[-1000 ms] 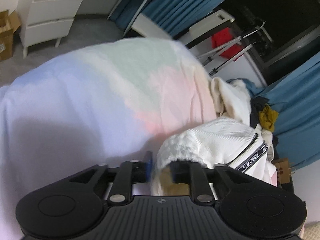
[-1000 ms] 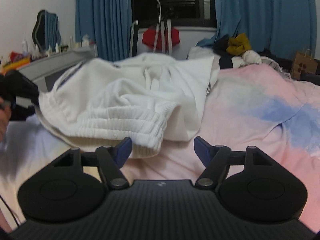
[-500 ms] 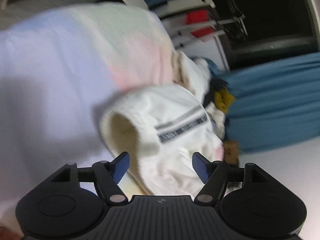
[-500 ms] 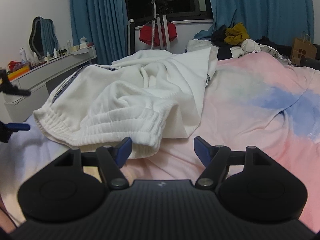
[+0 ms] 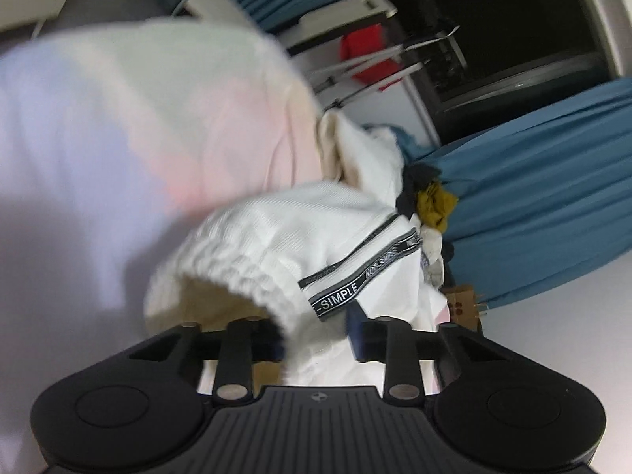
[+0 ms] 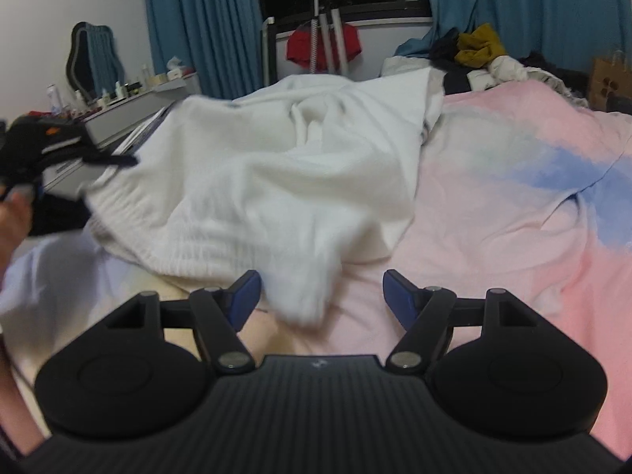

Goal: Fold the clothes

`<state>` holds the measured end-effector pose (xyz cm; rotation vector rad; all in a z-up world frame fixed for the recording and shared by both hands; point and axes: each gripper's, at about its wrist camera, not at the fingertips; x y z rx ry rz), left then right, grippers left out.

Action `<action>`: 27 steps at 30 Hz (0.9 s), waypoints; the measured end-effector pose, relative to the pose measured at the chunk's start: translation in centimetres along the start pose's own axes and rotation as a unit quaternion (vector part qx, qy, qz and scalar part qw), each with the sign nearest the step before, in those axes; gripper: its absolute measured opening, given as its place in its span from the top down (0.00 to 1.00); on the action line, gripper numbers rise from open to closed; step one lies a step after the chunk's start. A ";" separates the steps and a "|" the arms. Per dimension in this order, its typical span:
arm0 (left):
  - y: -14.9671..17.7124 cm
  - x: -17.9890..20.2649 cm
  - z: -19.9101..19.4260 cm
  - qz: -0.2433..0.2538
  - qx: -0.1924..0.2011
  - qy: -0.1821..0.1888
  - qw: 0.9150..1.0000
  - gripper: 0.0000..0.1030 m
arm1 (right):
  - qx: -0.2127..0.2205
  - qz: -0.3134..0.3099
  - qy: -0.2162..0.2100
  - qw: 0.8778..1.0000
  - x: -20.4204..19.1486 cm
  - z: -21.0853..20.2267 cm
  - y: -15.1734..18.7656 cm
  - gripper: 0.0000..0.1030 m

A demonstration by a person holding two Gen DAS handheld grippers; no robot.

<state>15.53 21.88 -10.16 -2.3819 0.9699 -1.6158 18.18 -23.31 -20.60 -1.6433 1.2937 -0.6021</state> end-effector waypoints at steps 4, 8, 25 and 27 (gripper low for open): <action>-1.4 0.2 -1.4 -0.024 0.046 0.051 0.997 0.77 | -0.017 -0.046 -0.013 0.999 -1.6 0.5 0.7 0.31; -2.3 -0.4 -2.5 -0.058 0.064 0.079 0.993 0.77 | -0.021 -0.084 -0.016 0.996 -3.1 0.9 1.1 0.31; -0.8 -3.8 -0.3 -0.137 0.028 -0.007 0.990 0.47 | 0.088 -0.027 0.075 0.993 -0.5 -1.4 -0.4 0.32; -0.5 -4.0 -0.4 -0.142 0.030 -0.012 0.989 0.45 | 0.071 -0.020 0.070 0.995 -0.4 -0.7 0.0 0.33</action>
Point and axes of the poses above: each gripper's, at about its wrist camera, not at the fingertips, and z roughly the way its jaws point, x to its right, y to its underside, and after that the axes turned 5 degrees about x, right-handed
